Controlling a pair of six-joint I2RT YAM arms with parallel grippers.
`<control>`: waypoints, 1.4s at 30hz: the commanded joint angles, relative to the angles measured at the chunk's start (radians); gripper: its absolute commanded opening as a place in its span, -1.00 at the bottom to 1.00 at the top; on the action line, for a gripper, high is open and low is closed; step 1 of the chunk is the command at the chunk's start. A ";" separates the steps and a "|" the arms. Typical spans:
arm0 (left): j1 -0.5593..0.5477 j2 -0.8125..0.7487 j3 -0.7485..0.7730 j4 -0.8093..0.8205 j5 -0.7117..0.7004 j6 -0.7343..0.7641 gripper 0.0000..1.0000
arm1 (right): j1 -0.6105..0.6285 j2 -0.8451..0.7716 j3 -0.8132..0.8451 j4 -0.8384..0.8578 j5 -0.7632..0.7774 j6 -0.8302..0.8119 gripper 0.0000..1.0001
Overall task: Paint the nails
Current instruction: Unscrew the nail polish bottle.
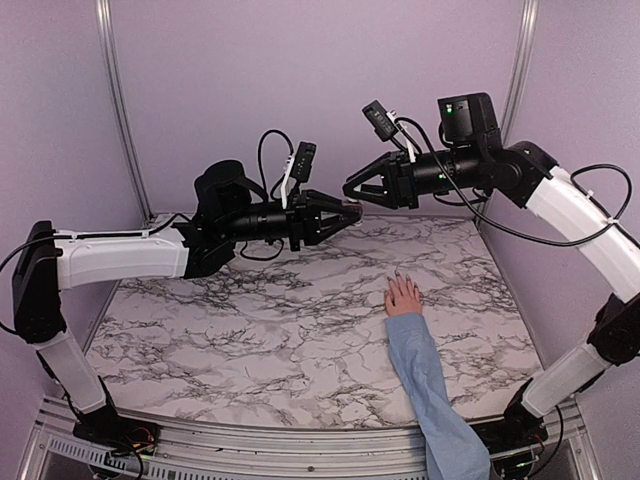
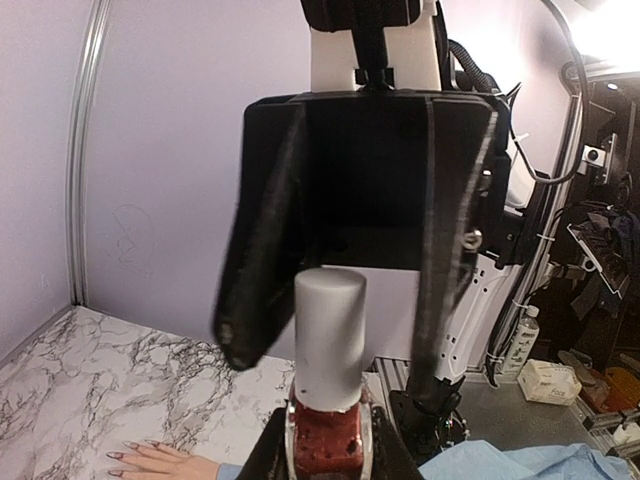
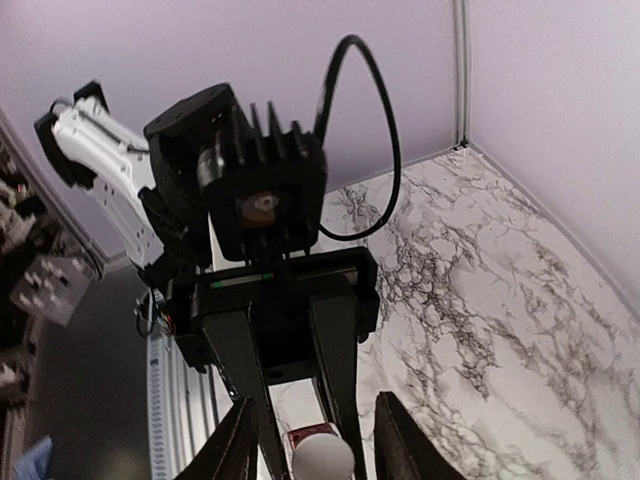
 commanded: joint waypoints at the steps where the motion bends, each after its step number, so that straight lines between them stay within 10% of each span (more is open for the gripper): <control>1: -0.023 -0.016 -0.013 0.052 -0.042 0.003 -1.00 | 0.021 0.013 0.029 0.041 0.011 0.033 -0.06; 7: -0.023 -0.007 -0.004 0.009 -0.090 0.036 -1.00 | 0.021 0.026 0.032 0.021 0.123 0.128 0.08; 17: -0.025 -0.021 -0.020 -0.082 -0.245 0.138 -1.00 | 0.021 0.024 0.004 -0.009 0.236 0.172 -0.39; 23: -0.028 -0.008 0.002 -0.131 -0.260 0.183 -1.00 | 0.021 0.045 0.020 -0.015 0.196 0.153 -0.64; 28: -0.028 -0.014 0.010 -0.136 -0.255 0.184 -1.00 | 0.022 0.057 0.034 -0.029 0.183 0.144 -0.40; 34: -0.028 -0.018 -0.001 -0.137 -0.222 0.185 -1.00 | 0.021 0.049 0.011 -0.001 0.133 0.130 -0.85; 42: -0.026 -0.005 0.049 -0.137 -0.033 0.171 -1.00 | 0.021 0.049 0.028 -0.014 -0.058 -0.046 -0.96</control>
